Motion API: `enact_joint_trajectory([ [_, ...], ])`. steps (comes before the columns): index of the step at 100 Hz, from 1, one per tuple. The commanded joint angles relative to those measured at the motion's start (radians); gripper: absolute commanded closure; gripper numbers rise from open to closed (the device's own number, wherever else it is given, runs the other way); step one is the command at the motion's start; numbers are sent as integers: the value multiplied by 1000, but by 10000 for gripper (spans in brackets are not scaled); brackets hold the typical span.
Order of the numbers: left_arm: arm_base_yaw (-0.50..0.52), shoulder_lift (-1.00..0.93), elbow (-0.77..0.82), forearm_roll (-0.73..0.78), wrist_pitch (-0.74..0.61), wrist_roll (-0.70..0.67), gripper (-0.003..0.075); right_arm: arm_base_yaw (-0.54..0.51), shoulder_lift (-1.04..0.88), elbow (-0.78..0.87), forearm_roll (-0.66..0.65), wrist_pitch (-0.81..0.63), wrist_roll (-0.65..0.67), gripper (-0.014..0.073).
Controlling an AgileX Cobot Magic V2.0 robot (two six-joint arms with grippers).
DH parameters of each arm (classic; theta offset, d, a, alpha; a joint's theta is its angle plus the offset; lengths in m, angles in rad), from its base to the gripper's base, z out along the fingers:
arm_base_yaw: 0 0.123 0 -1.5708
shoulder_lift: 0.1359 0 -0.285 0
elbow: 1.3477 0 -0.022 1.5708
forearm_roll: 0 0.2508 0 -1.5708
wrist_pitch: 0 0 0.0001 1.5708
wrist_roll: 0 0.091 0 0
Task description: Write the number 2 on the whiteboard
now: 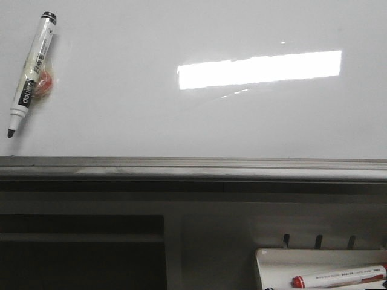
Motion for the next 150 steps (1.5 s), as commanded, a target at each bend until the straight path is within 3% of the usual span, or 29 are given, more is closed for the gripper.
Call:
enact_joint_trajectory([
  [1, 2, -28, 11, -9, -54, 1, 741, -5, -21, 24, -12, -18, -2, 664],
  [88, 2, -28, 11, -5, -67, 1, 741, -5, -21, 24, -12, -34, -2, 664],
  [98, 2, -28, 11, -16, -158, 1, 741, -5, -21, 24, -10, -113, -2, 664],
  [111, 2, -28, 11, -44, -373, 1, 741, -5, -21, 24, -10, -318, -2, 664],
  [120, 2, -28, 11, -44, -452, 1, 741, -5, -21, 24, -10, -458, -2, 664],
  [150, 2, -28, 11, -28, -483, 1, 741, -5, -19, 24, -8, -639, -2, 664],
])
